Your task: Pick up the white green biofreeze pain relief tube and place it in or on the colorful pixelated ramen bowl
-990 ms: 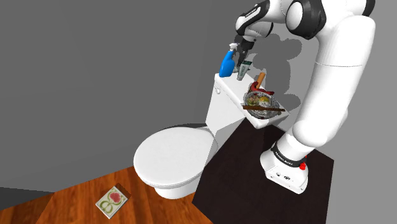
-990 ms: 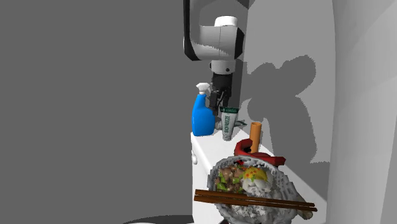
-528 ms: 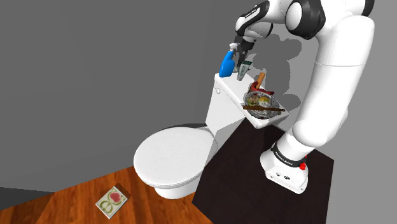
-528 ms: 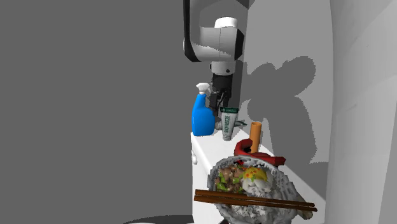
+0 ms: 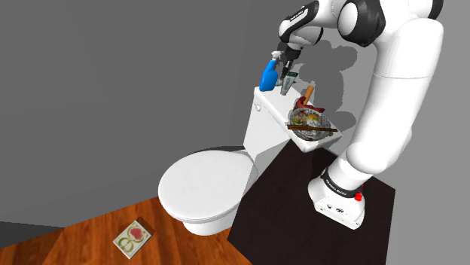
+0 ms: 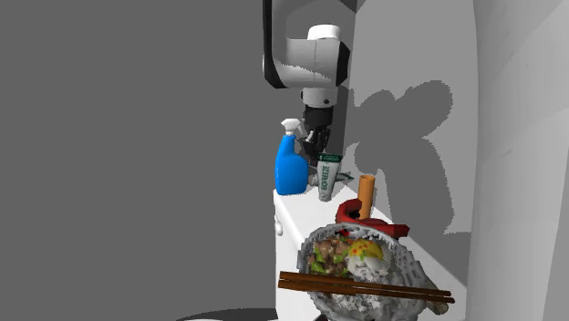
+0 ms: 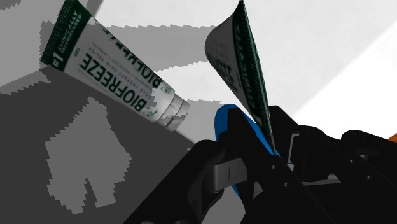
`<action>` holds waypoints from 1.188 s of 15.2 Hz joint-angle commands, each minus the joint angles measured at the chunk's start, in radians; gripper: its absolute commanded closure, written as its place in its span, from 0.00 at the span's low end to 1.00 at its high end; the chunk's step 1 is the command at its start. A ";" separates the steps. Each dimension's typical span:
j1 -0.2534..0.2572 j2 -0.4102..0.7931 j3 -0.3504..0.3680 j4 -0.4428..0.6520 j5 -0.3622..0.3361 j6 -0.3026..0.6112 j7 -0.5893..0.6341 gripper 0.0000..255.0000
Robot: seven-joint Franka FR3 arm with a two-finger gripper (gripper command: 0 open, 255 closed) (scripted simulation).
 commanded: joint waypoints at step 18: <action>0.025 -0.098 -0.036 0.095 -0.078 -0.178 0.051 1.00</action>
